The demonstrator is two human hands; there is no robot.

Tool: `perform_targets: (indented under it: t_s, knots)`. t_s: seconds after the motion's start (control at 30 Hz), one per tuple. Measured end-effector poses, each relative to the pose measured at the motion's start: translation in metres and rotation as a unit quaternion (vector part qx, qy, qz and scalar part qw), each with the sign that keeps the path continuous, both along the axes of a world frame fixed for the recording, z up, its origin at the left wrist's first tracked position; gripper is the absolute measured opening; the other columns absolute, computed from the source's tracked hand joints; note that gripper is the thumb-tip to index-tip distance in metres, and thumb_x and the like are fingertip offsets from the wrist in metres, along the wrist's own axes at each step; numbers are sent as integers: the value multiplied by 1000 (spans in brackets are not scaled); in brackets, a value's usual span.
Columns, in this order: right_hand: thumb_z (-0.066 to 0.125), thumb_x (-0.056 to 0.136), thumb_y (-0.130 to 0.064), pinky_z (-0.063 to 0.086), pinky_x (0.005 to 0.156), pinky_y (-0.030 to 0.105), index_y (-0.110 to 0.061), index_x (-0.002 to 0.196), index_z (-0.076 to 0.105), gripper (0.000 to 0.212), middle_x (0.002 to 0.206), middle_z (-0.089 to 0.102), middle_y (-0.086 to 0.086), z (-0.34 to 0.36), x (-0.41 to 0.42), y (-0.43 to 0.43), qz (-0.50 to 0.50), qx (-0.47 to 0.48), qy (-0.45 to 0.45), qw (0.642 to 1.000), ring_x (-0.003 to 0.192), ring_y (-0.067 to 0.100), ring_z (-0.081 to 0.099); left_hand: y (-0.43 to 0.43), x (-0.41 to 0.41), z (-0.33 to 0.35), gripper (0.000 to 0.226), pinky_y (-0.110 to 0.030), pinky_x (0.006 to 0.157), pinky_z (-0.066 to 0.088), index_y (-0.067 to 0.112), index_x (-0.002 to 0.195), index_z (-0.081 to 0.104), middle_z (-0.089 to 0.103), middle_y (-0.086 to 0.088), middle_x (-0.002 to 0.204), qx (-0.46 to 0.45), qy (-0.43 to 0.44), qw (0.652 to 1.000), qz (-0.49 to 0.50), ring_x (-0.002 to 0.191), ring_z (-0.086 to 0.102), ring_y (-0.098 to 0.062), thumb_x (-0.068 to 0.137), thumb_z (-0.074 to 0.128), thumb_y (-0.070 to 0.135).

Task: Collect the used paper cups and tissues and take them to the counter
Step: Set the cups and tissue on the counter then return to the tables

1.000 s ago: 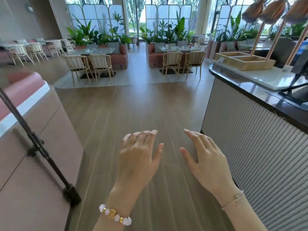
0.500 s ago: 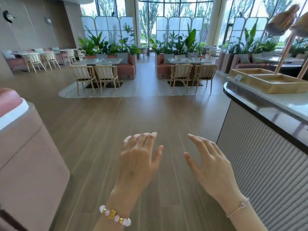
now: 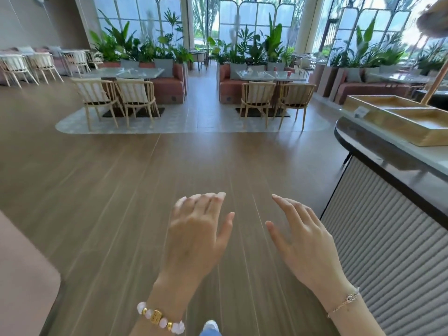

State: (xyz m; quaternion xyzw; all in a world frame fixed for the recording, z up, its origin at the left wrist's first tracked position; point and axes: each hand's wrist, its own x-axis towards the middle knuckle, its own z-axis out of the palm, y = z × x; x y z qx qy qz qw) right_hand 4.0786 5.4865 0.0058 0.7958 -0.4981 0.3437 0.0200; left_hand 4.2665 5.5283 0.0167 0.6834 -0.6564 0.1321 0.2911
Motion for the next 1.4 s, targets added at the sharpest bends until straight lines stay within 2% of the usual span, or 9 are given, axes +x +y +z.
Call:
perform_targets:
  t_s: [0.27, 0.63, 0.73, 0.8, 0.93, 1.07, 1.17, 1.3, 1.4]
  knots:
    - [68, 84, -32, 51, 84, 31, -17, 127, 59, 46, 117, 65, -4, 14, 84, -175, 3, -7, -4, 1000, 107, 21, 62, -178, 81, 18, 46, -45, 96, 45, 16, 115, 64, 68, 1, 108, -16, -2, 1000, 7, 102, 62, -24, 89, 35, 42]
    - [70, 84, -31, 51, 83, 32, -17, 125, 60, 45, 117, 65, -4, 7, 161, -368, 11, -5, -18, 1000, 108, 22, 62, -363, 156, 11, 49, -46, 97, 45, 14, 115, 65, 69, 0, 108, 16, -5, 1000, 5, 103, 63, -24, 89, 34, 41]
    - [56, 87, -41, 51, 80, 29, -17, 124, 60, 45, 115, 66, -5, 1, 181, -430, 23, -23, -18, 999, 106, 19, 62, -422, 173, 4, 46, -46, 97, 44, 15, 116, 65, 68, 1, 109, 17, -5, 1000, 17, 103, 63, -23, 90, 37, 41]
    - [45, 88, -46, 51, 81, 28, -19, 126, 59, 49, 116, 65, -6, -3, 192, -478, 34, -24, -17, 999, 107, 16, 60, -466, 184, -1, 40, -46, 96, 45, 15, 115, 65, 69, 1, 108, 12, -3, 1000, 28, 102, 63, -24, 89, 47, 38]
    - [51, 90, -46, 51, 84, 31, -20, 129, 56, 46, 119, 63, -7, 0, 215, -582, 42, -10, -34, 998, 111, 15, 58, -567, 205, 6, 39, -44, 97, 45, 16, 116, 65, 68, 2, 108, 18, 1, 999, 37, 103, 62, -24, 87, 51, 37]
    - [41, 88, -48, 50, 85, 32, -20, 129, 56, 52, 120, 63, -6, 11, 232, -664, 49, -20, -32, 998, 111, 16, 58, -649, 221, 20, 41, -44, 96, 43, 15, 116, 64, 68, 2, 107, -6, -8, 999, 39, 102, 62, -24, 89, 44, 39]
    - [44, 88, -46, 51, 84, 33, -18, 127, 57, 50, 118, 64, -5, 16, 244, -721, 46, -26, -37, 998, 110, 18, 59, -706, 233, 23, 45, -43, 96, 43, 16, 116, 64, 68, 2, 107, -5, -9, 999, 42, 102, 62, -24, 89, 37, 42]
    - [63, 88, -36, 50, 85, 33, -19, 128, 57, 44, 119, 64, -3, 9, 258, -790, 41, -11, -35, 999, 111, 20, 59, -774, 253, 16, 46, -44, 95, 44, 17, 116, 63, 68, 2, 107, 13, -8, 999, 38, 102, 62, -23, 89, 35, 42]
    - [59, 88, -39, 50, 85, 33, -19, 128, 56, 45, 120, 63, -4, 4, 273, -844, 32, -7, -35, 999, 111, 19, 59, -829, 270, 11, 46, -43, 95, 45, 16, 116, 63, 69, 2, 107, 11, -9, 999, 35, 102, 63, -23, 89, 36, 42]
